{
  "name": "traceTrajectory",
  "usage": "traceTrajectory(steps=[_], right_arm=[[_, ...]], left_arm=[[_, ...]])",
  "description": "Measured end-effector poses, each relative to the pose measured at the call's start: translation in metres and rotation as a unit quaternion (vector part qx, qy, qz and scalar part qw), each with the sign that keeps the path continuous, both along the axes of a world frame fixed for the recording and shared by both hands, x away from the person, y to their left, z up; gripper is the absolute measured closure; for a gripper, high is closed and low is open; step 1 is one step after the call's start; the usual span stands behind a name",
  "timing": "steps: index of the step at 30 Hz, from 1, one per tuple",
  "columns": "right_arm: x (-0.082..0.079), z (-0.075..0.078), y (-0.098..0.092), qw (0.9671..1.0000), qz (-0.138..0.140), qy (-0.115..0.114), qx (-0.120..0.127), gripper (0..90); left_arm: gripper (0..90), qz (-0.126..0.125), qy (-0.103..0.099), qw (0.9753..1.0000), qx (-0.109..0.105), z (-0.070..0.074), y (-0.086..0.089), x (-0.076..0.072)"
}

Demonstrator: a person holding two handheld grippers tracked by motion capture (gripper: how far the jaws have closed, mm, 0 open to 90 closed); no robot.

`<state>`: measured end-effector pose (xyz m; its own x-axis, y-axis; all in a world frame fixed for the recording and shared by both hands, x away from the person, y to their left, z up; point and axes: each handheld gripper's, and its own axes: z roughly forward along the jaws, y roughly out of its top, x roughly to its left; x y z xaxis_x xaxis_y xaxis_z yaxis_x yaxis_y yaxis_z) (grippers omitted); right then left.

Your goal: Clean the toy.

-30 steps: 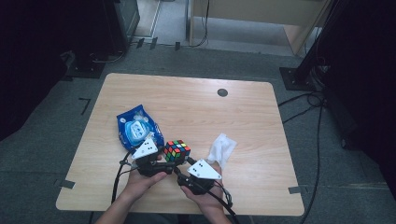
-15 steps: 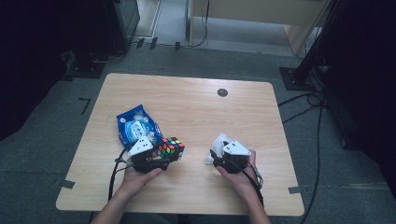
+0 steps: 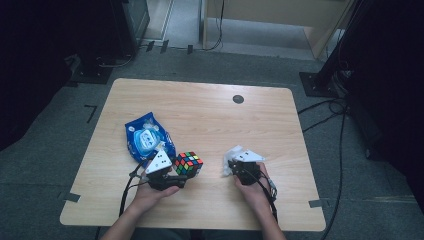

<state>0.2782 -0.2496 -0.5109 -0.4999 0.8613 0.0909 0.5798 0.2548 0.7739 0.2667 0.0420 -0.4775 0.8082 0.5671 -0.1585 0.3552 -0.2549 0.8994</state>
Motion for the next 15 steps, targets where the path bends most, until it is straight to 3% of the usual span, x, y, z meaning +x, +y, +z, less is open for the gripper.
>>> traceTrajectory(steps=[1,3,7,10,12,15], right_arm=[[-0.003,0.005,0.003,0.9997,0.007,-0.004,0.024,90.0],[-0.013,0.025,0.014,0.9971,0.028,-0.035,0.061,90.0],[-0.037,0.064,0.041,0.9863,0.080,-0.095,0.108,90.0],[-0.044,0.072,0.057,0.9823,0.110,-0.096,0.117,90.0],[-0.047,0.070,0.064,0.9816,0.115,-0.093,0.122,90.0],[-0.049,0.071,0.067,0.9775,0.117,-0.082,0.155,90.0]], left_arm=[[33.8,-0.003,-0.002,1.0000,0.003,-0.001,-0.001,-0.001],[33.9,-0.009,-0.006,0.9999,0.009,-0.002,-0.004,-0.002],[33.9,-0.024,-0.020,0.9993,0.021,-0.005,-0.013,-0.008],[33.9,-0.043,-0.034,0.9980,0.029,-0.005,-0.020,-0.015],[33.8,-0.053,-0.046,0.9966,0.042,-0.006,-0.025,-0.020],[33.9,-0.058,-0.056,0.9959,0.042,-0.006,-0.028,-0.024]])
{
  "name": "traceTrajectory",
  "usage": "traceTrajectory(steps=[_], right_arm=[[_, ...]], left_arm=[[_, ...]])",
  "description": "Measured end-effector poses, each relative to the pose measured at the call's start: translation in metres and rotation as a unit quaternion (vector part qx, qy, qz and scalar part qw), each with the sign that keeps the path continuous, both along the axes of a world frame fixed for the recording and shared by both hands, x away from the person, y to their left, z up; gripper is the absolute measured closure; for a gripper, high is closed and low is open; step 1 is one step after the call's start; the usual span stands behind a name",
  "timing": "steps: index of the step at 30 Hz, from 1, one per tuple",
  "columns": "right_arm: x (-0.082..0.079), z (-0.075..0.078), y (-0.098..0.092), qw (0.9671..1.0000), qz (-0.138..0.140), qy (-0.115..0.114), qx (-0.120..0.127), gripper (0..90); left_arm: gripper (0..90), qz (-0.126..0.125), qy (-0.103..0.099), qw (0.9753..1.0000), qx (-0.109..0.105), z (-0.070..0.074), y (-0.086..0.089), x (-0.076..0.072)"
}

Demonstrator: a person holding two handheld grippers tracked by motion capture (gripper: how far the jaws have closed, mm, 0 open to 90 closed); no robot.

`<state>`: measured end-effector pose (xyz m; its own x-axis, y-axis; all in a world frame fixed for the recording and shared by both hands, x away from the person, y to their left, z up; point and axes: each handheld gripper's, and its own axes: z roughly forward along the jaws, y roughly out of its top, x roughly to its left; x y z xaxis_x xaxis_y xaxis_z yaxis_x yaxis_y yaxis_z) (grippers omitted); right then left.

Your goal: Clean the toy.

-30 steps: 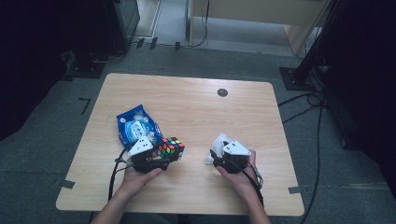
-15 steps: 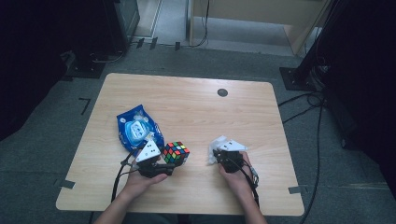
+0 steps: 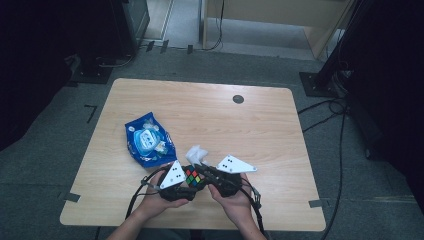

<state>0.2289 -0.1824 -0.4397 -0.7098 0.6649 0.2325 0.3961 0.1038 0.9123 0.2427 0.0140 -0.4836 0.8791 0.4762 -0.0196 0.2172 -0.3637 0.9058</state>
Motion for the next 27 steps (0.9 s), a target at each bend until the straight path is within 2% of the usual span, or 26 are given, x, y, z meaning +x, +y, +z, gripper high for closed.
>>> traceTrajectory(steps=[2,4,7,11,14,17,19,23,26,27], right_arm=[[-0.003,0.004,0.000,0.9999,0.002,-0.010,0.001,90.0],[-0.003,0.006,-0.002,0.9999,0.001,-0.007,0.014,90.0],[0.000,0.003,-0.009,0.9999,-0.011,-0.003,0.008,89.9],[0.009,-0.009,-0.021,0.9988,-0.044,0.021,0.004,89.7],[0.012,-0.012,-0.025,0.9972,-0.060,0.042,0.017,89.5],[0.007,-0.006,-0.020,0.9973,-0.050,0.043,0.030,89.5],[0.002,-0.001,-0.014,0.9977,-0.031,0.043,0.043,89.4],[-0.008,0.010,-0.003,0.9986,0.002,0.027,0.045,89.3],[-0.009,0.013,-0.004,0.9990,0.011,0.017,0.040,89.1],[-0.008,0.012,-0.006,0.9990,0.009,0.020,0.040,89.1]], left_arm=[[33.9,0.000,-0.004,0.9999,-0.014,0.004,0.003,0.000],[33.9,0.004,-0.005,0.9997,-0.022,0.006,0.007,0.001],[33.9,0.021,-0.001,0.9993,-0.031,0.008,0.014,0.006],[34.0,0.017,-0.006,0.9991,-0.037,0.010,0.017,0.006],[34.0,0.016,-0.008,0.9993,-0.033,0.009,0.013,0.004],[34.0,0.015,-0.009,0.9994,-0.031,0.009,0.012,0.004],[33.9,0.019,-0.009,0.9994,-0.028,0.008,0.012,0.005],[33.9,0.024,-0.006,0.9990,-0.036,0.009,0.016,0.007],[34.0,0.029,-0.010,0.9988,-0.038,0.010,0.020,0.008],[33.9,0.030,-0.010,0.9987,-0.041,0.011,0.021,0.008]])
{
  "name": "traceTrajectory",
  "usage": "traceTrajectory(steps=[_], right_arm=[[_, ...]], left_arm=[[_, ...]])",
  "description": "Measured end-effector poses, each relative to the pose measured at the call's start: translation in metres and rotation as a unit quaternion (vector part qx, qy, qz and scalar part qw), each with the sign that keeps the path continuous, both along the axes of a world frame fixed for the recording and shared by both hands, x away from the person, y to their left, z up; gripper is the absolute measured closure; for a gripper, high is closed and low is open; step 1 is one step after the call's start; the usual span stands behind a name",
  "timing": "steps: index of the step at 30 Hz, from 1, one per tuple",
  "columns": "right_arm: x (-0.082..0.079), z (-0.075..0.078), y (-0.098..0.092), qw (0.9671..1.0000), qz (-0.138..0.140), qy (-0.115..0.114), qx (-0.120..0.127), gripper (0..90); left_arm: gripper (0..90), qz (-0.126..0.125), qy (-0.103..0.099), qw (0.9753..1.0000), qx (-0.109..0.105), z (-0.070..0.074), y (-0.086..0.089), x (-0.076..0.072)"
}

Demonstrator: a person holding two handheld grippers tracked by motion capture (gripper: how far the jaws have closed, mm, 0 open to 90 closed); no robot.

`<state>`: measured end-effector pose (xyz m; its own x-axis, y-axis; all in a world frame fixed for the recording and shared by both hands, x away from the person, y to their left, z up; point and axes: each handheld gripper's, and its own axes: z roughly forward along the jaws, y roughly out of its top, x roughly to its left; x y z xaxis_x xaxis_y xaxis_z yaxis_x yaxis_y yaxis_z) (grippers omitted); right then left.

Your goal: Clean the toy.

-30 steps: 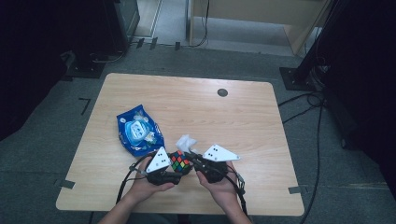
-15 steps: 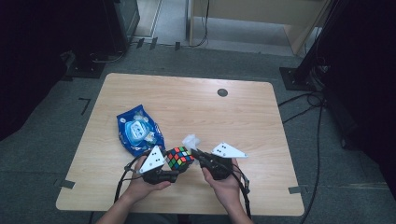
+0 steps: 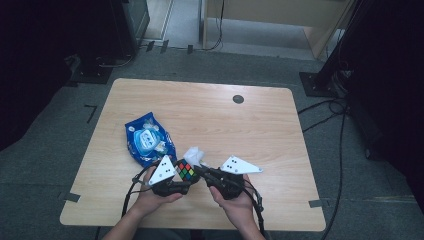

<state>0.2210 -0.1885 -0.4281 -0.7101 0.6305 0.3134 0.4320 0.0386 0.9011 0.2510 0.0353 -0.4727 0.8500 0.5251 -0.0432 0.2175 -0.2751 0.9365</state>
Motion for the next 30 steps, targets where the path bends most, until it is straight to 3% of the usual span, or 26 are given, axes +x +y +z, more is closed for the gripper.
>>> traceTrajectory(steps=[3,7,10,14,17,18,19,21,23,25,30], right_arm=[[0.008,-0.008,-0.012,0.9995,-0.027,0.014,-0.009,88.9],[0.020,-0.024,-0.031,0.9944,-0.090,0.030,-0.045,88.4],[0.030,-0.037,-0.046,0.9861,-0.145,0.034,-0.073,87.1],[0.036,-0.046,-0.061,0.9701,-0.215,0.038,-0.107,72.6],[0.032,-0.037,-0.060,0.9649,-0.235,0.018,-0.115,60.8],[0.030,-0.033,-0.058,0.9654,-0.233,0.012,-0.117,56.4],[0.028,-0.028,-0.055,0.9683,-0.224,0.012,-0.110,52.9],[0.023,-0.018,-0.047,0.9750,-0.204,0.014,-0.086,46.5],[0.018,-0.011,-0.037,0.9841,-0.169,0.030,-0.045,41.6],[0.013,-0.005,-0.025,0.9899,-0.135,0.040,-0.015,36.0],[0.007,-0.003,0.003,0.9934,-0.091,0.067,0.015,26.0]], left_arm=[[34.0,0.002,-0.002,1.0000,-0.006,0.002,0.003,0.001],[33.9,0.008,0.001,0.9998,-0.016,0.003,0.006,0.003],[33.9,0.015,0.002,0.9998,-0.013,0.001,0.006,0.004],[33.9,0.023,0.001,0.9997,-0.007,0.000,0.005,0.005],[33.9,0.028,0.002,0.9996,-0.009,0.000,0.005,0.005],[33.9,0.030,0.003,0.9995,-0.009,0.000,0.005,0.006],[33.9,0.032,0.003,0.9995,-0.008,0.000,0.005,0.006],[33.9,0.035,0.003,0.9994,-0.007,-0.001,0.005,0.006],[33.9,0.037,0.000,0.9993,-0.006,-0.001,0.004,0.005],[33.9,0.040,-0.006,0.9992,-0.003,-0.002,0.002,0.004],[33.9,0.036,-0.019,0.9992,0.008,-0.003,-0.004,-0.001]])
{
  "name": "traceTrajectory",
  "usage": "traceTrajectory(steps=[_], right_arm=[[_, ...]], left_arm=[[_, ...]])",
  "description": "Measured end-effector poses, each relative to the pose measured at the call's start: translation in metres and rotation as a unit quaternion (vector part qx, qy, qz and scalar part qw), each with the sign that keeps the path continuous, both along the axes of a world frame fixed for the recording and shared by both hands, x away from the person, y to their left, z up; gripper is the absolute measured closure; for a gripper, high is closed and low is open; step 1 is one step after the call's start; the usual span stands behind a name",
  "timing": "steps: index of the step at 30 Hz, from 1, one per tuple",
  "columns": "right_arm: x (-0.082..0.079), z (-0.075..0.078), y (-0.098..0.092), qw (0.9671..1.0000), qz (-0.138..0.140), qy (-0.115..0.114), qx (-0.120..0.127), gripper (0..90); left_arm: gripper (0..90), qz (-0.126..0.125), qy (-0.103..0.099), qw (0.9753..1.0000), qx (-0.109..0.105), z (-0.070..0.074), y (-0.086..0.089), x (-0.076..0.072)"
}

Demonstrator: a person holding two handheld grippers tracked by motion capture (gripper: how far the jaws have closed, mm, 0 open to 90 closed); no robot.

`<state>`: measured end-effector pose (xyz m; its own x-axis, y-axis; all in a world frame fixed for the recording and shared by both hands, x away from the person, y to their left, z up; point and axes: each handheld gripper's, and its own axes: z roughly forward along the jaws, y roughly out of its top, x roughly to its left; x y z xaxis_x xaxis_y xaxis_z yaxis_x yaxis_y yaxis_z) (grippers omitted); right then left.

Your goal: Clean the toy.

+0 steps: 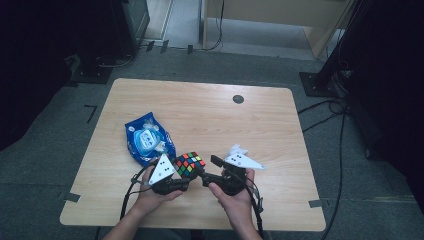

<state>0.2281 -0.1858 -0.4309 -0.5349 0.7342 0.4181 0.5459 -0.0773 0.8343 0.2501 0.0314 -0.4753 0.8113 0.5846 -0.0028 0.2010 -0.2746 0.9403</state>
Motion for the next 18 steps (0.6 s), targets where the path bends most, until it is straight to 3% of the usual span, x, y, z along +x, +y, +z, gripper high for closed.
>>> traceTrajectory(steps=[4,8,14,18], right_arm=[[0.002,-0.012,0.013,0.9994,0.001,0.035,-0.005,24.9],[0.003,-0.019,0.014,0.9983,0.003,0.056,0.015,32.0],[-0.002,-0.016,0.013,0.9981,-0.020,0.056,0.015,34.4],[-0.002,-0.014,0.009,0.9979,-0.035,0.051,0.022,34.4]], left_arm=[[33.9,-0.012,-0.018,0.9997,0.006,0.001,-0.006,-0.006],[33.9,-0.019,-0.032,0.9993,0.007,0.002,-0.009,-0.011],[33.8,-0.031,-0.017,0.9993,-0.008,0.000,-0.010,-0.008],[32.7,-0.032,-0.005,0.9995,-0.002,-0.003,-0.011,-0.007]])
